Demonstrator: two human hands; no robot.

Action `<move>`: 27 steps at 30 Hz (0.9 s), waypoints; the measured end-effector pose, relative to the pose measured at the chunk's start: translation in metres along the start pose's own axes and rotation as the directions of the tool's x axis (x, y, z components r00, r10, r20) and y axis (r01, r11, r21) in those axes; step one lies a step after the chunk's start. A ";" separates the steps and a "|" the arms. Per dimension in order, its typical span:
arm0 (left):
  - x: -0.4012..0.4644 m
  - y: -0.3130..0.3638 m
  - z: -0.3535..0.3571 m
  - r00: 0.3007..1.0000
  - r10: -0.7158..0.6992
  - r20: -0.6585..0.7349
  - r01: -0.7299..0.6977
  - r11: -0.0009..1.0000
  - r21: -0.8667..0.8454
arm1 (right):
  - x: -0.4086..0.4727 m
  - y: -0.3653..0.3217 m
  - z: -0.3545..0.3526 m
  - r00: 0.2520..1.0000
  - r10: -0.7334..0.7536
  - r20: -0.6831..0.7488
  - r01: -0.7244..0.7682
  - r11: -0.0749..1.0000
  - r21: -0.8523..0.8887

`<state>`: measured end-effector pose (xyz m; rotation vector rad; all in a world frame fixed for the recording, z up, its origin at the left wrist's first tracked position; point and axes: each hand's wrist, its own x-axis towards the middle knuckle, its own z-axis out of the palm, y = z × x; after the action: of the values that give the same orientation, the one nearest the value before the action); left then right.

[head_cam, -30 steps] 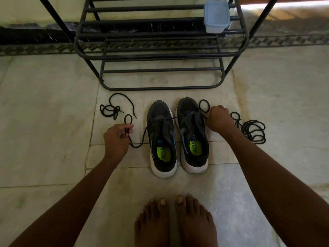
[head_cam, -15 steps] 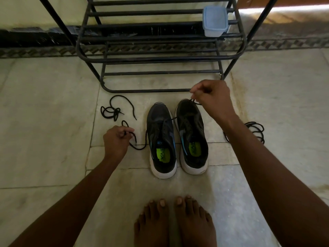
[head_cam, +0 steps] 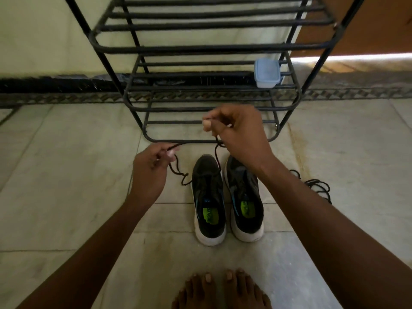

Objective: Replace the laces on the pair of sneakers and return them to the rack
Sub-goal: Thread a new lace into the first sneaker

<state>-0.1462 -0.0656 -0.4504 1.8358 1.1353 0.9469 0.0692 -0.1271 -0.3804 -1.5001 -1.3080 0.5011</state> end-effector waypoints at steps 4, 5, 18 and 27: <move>0.020 0.064 -0.015 0.991 0.135 -0.014 -0.136 0.986 -0.095 | 0.015 -0.046 -0.016 0.988 -0.112 -0.111 0.124 0.986 0.111; 0.027 0.080 -0.024 0.984 0.175 -0.017 -0.176 0.980 -0.096 | 0.021 -0.061 -0.023 0.980 -0.147 -0.131 0.164 0.978 0.129; 0.069 0.183 -0.048 0.982 0.174 0.073 -0.143 0.940 -0.311 | 0.048 -0.135 -0.070 0.992 -0.121 -0.037 0.125 0.980 0.154; 0.061 0.200 -0.049 0.967 0.244 0.076 -0.211 0.930 -0.302 | 0.039 -0.137 -0.060 0.984 -0.150 -0.100 0.167 0.968 0.186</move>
<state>-0.0971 -0.0606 -0.2411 1.7746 0.6804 1.0657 0.0680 -0.1352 -0.2262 -1.2318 -1.2625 0.4420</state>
